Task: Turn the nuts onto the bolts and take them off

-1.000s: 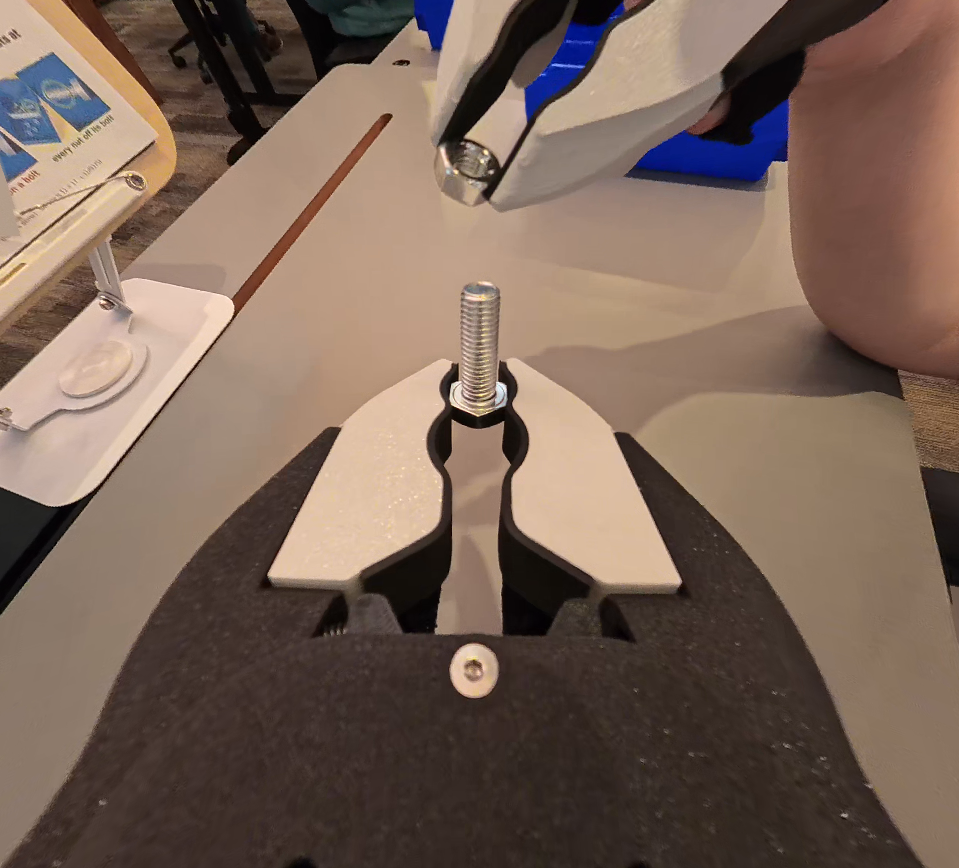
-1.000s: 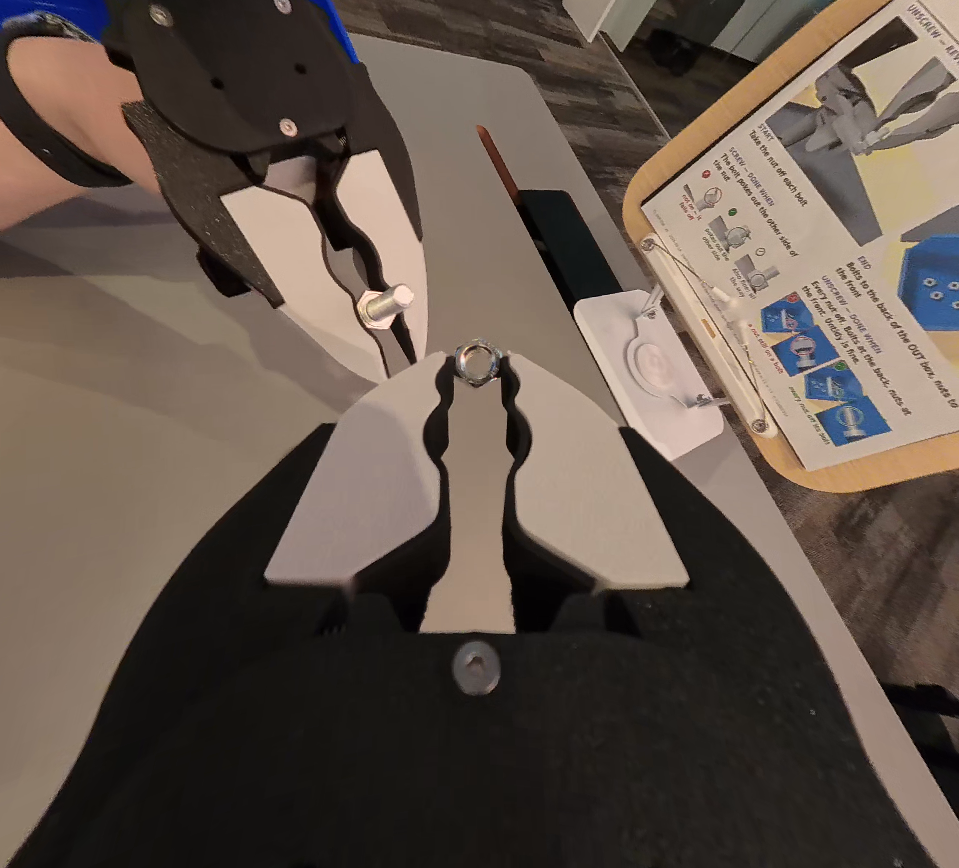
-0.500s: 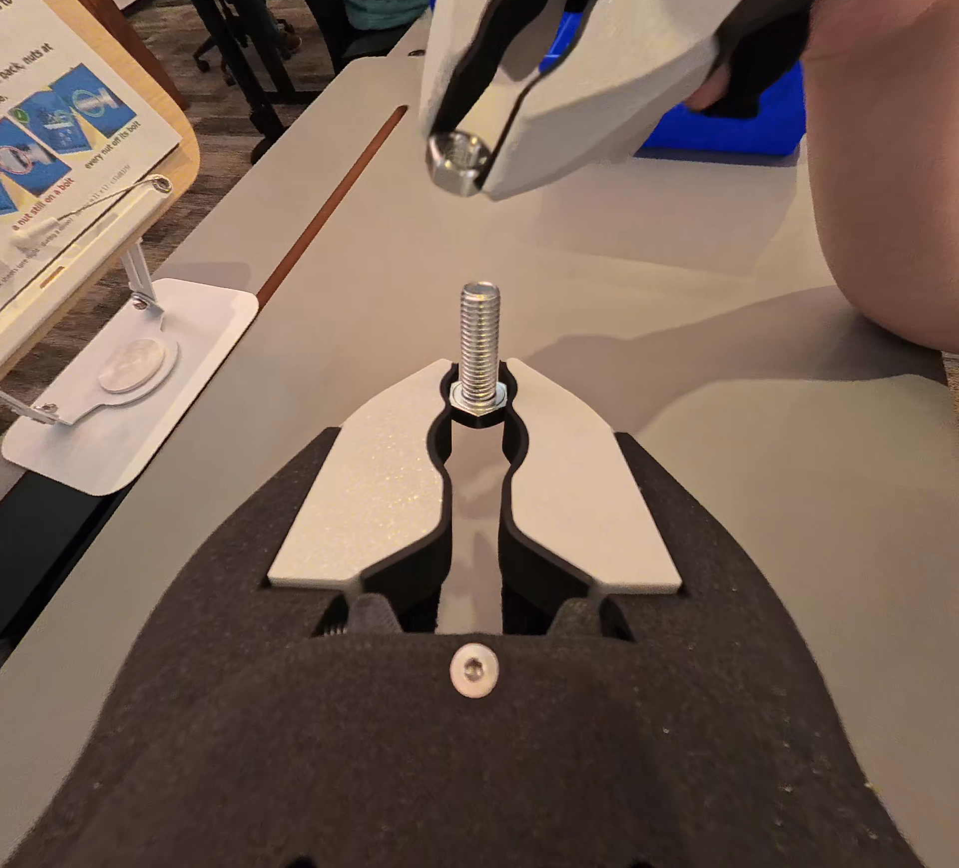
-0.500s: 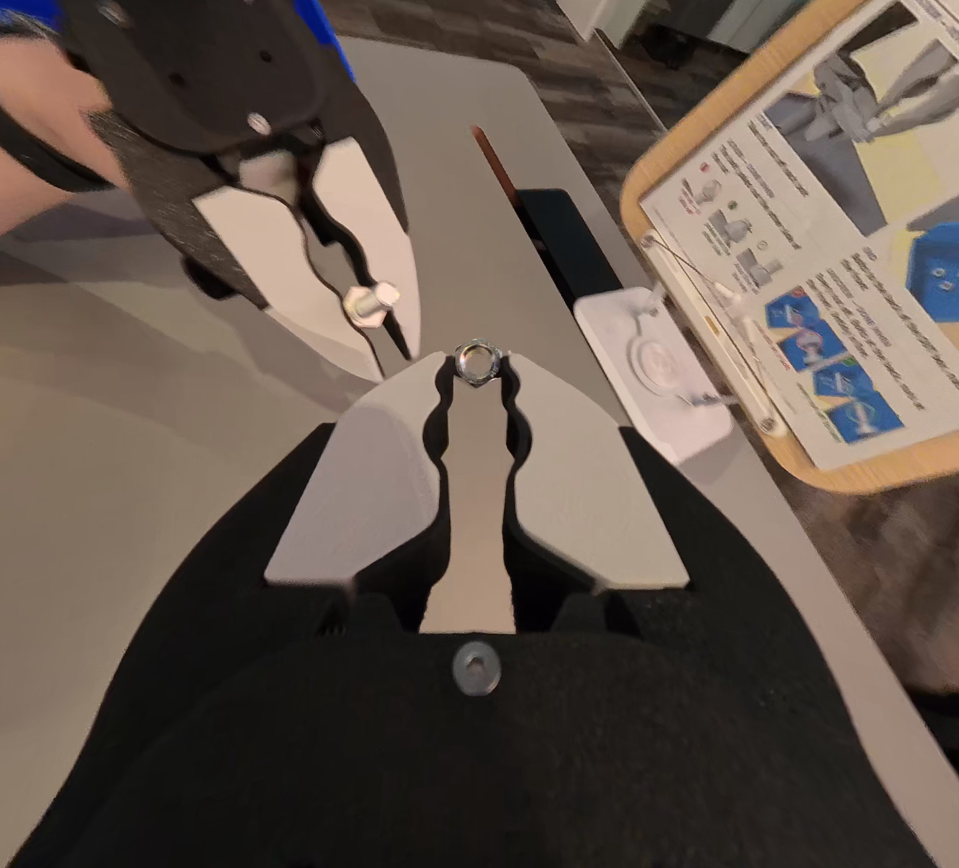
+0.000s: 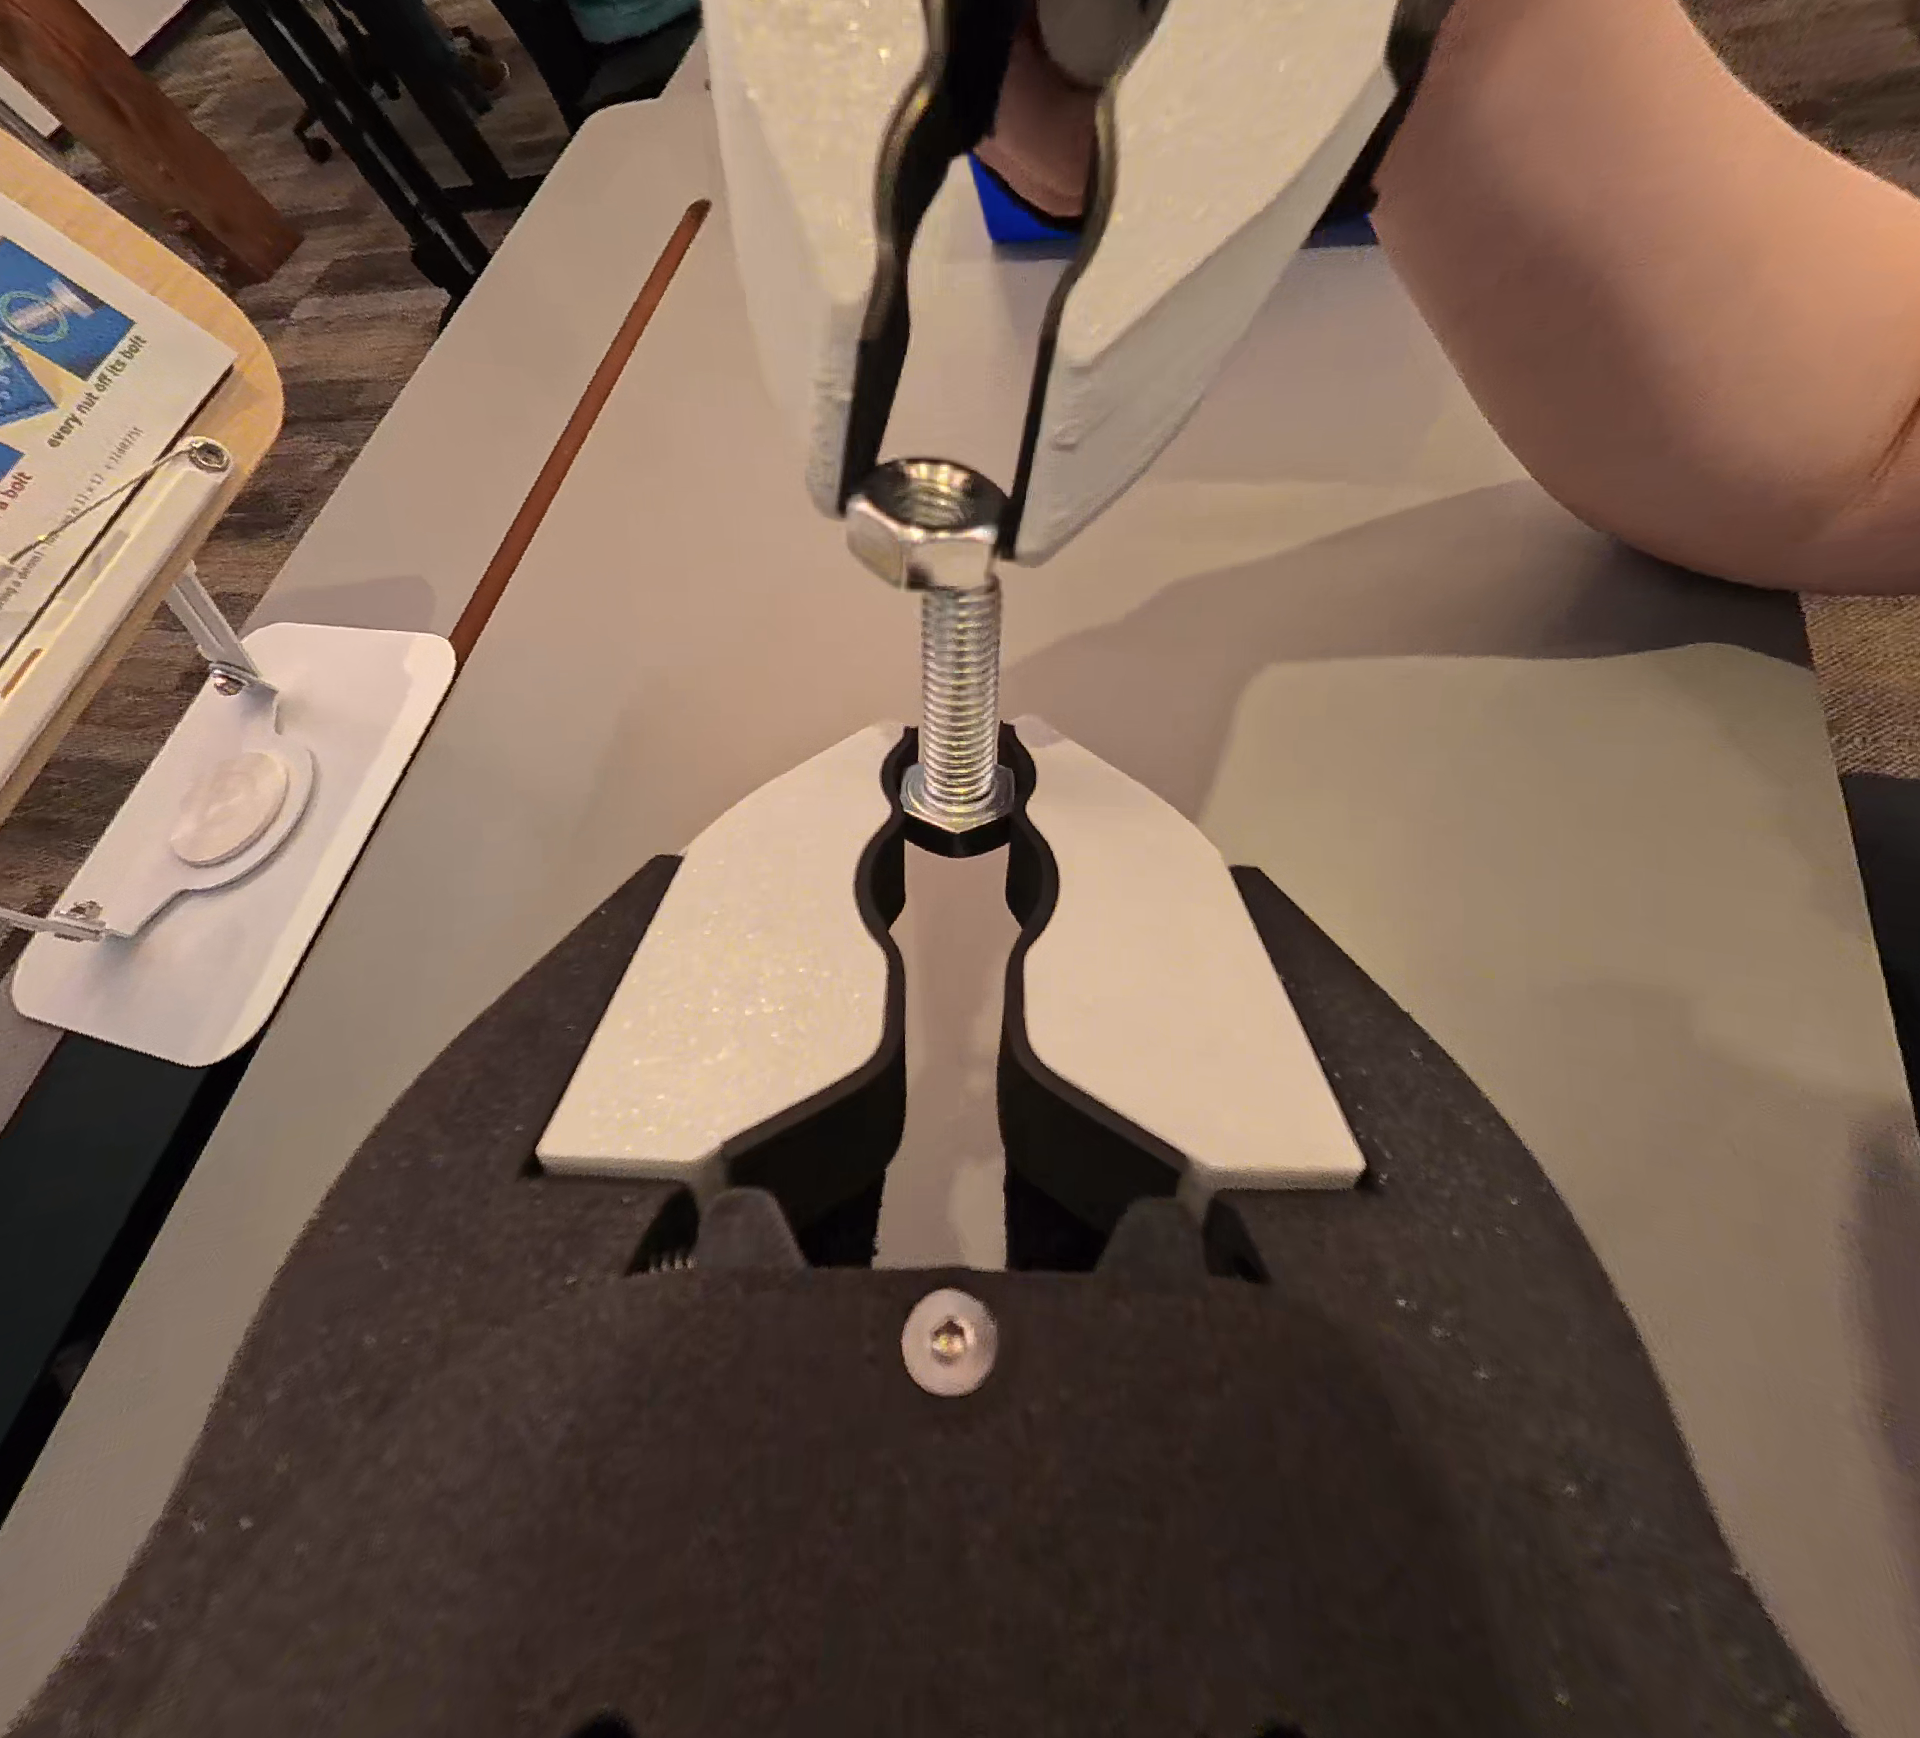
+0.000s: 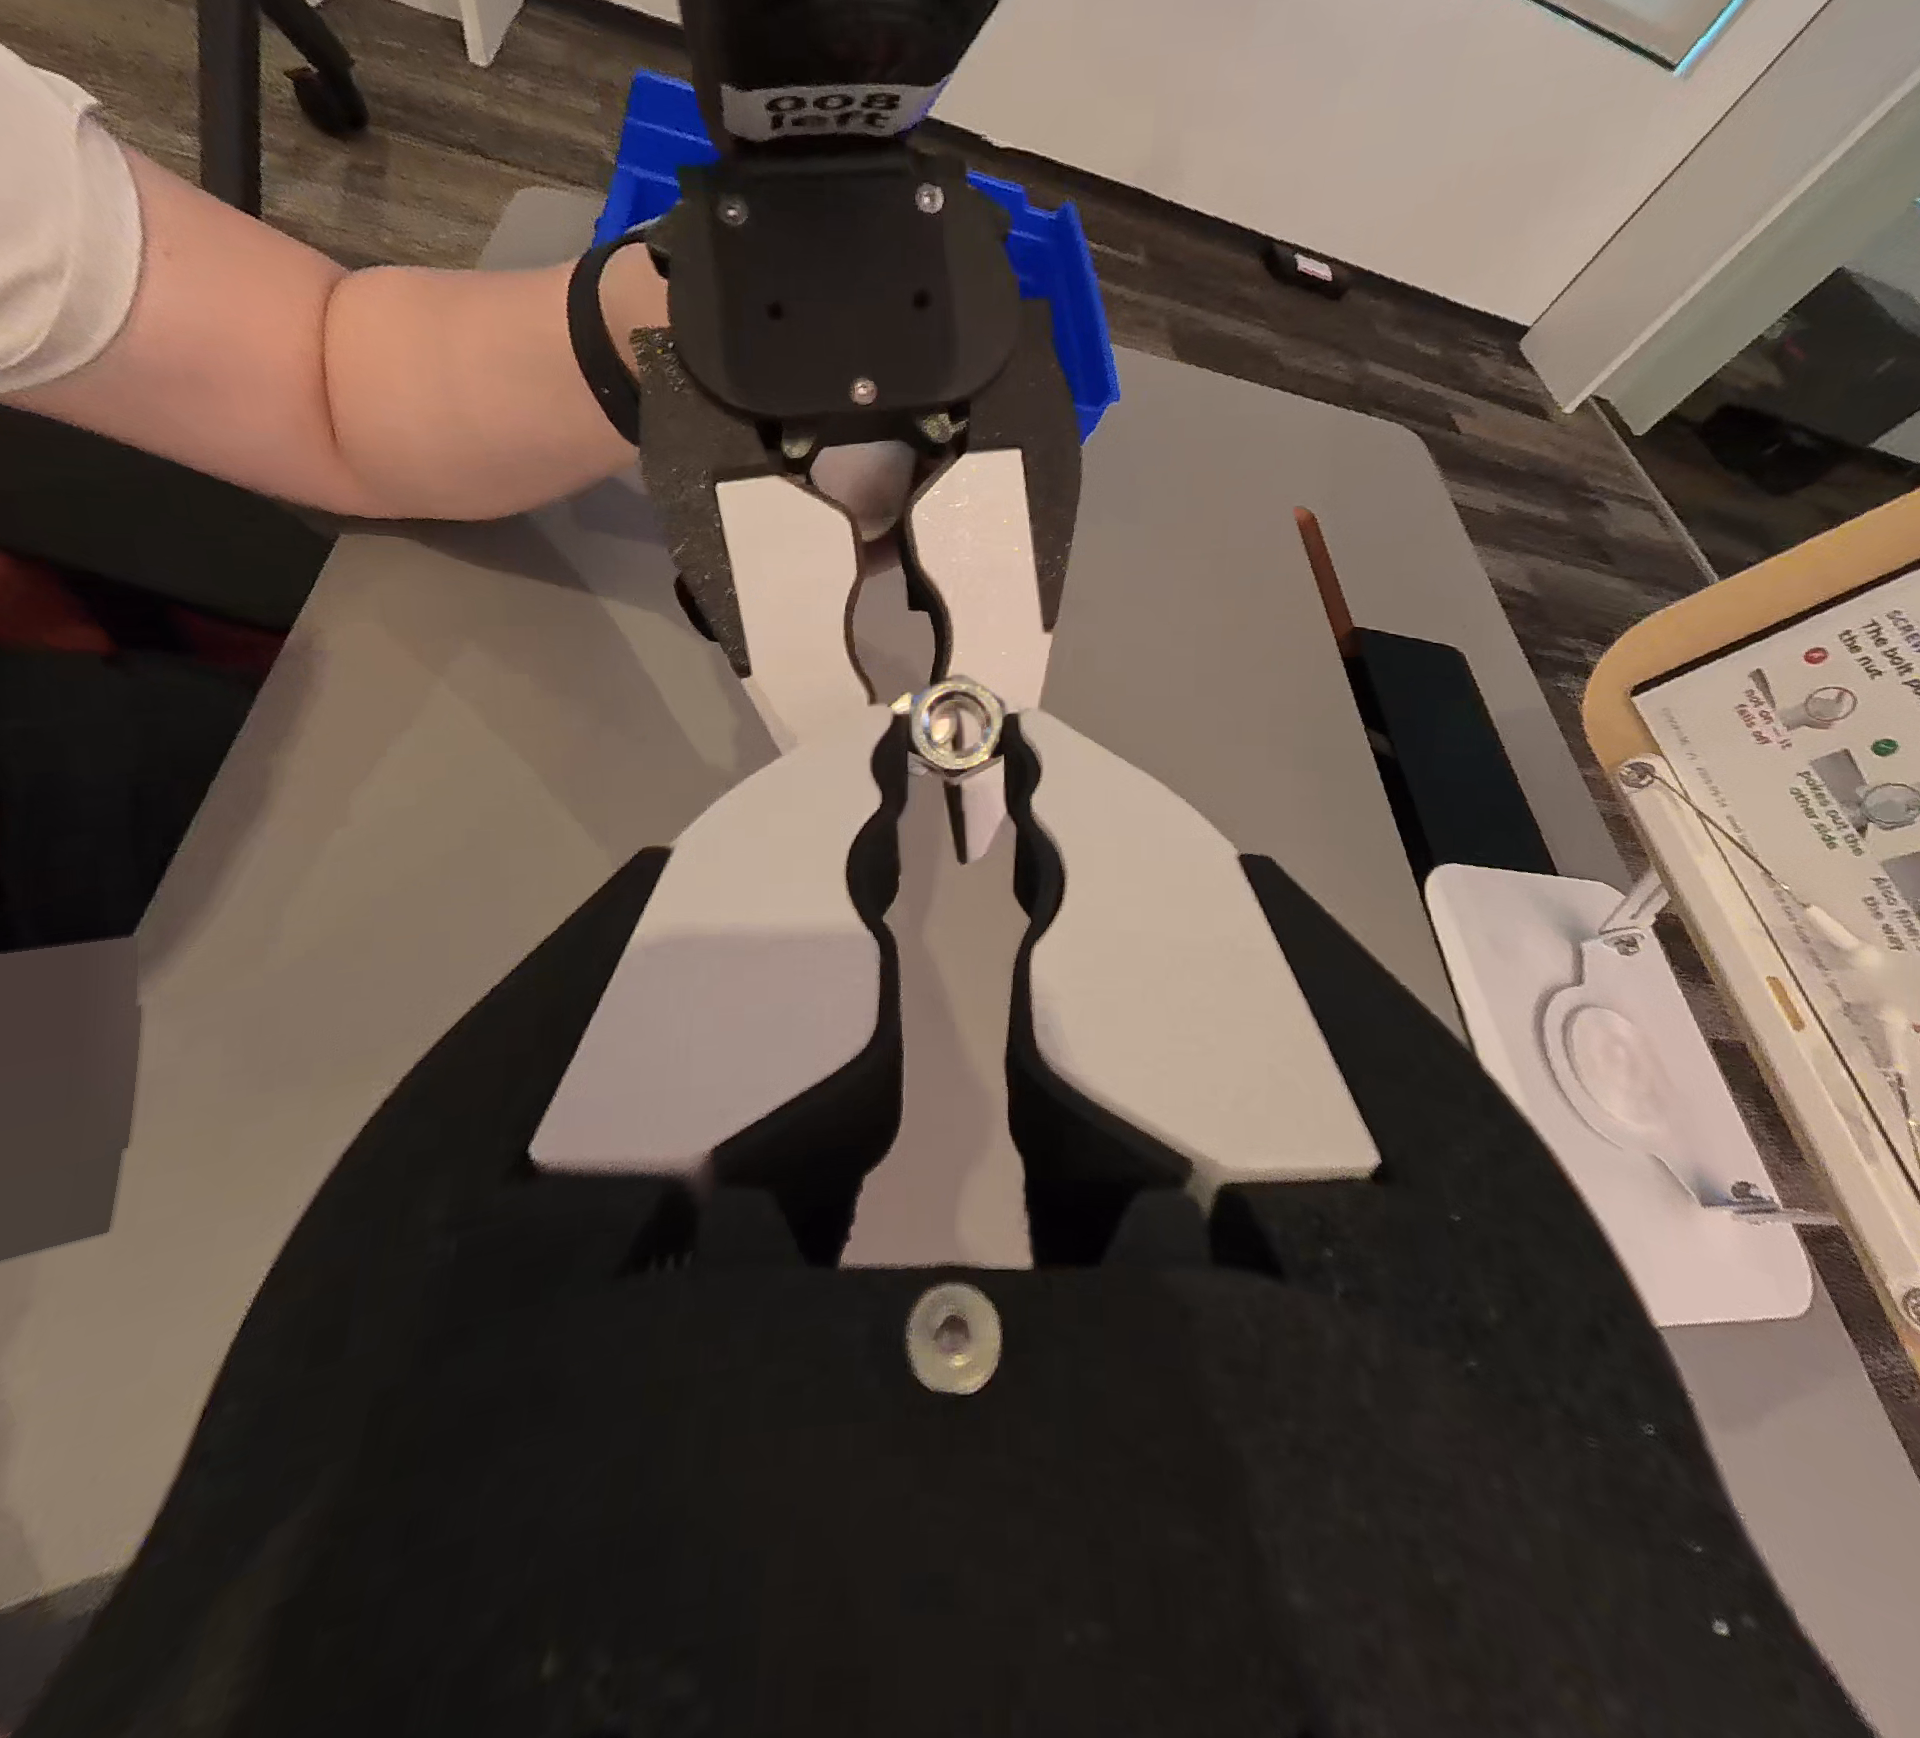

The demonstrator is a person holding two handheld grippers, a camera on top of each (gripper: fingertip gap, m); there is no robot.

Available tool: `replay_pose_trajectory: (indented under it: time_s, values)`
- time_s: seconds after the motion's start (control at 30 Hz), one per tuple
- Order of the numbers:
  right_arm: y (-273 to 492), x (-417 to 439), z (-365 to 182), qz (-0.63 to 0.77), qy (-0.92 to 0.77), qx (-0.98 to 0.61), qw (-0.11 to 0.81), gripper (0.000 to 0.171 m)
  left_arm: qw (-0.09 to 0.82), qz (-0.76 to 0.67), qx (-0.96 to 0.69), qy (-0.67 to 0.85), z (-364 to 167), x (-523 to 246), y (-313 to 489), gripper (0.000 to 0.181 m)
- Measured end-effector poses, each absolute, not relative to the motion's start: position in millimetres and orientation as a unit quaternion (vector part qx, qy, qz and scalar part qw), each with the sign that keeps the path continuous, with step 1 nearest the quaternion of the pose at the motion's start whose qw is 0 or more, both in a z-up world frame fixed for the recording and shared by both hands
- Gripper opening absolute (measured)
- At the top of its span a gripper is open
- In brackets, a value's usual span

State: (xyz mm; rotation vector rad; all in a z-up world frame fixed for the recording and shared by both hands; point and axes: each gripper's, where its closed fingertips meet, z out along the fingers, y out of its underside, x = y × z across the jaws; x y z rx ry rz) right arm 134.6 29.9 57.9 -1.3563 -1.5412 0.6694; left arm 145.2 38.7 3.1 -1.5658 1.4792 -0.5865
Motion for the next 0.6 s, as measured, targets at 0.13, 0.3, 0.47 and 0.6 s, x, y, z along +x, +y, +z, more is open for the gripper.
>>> replay_pose_trajectory:
  time_s: [0.13, 0.3, 0.47, 0.6]
  values:
    - [21, 133, 55, 0.293, -0.643, -0.544, 0.452, 0.017, 0.434, -0.236, -0.623, 0.606, 3, 146, 34, 0.014]
    - [11, 136, 49, 0.317, -0.658, -0.536, 0.422, 0.017, 0.426, -0.222, -0.605, 0.635, -3, 148, 26, 0.014]
    - [-5, 138, 55, 0.333, -0.687, -0.477, 0.436, 0.017, 0.402, -0.307, -0.569, 0.648, 4, 156, 3, 0.014]
    - [-20, 136, 61, 0.341, -0.702, -0.444, 0.440, 0.017, 0.383, -0.354, -0.537, 0.663, 10, 156, -16, 0.014]
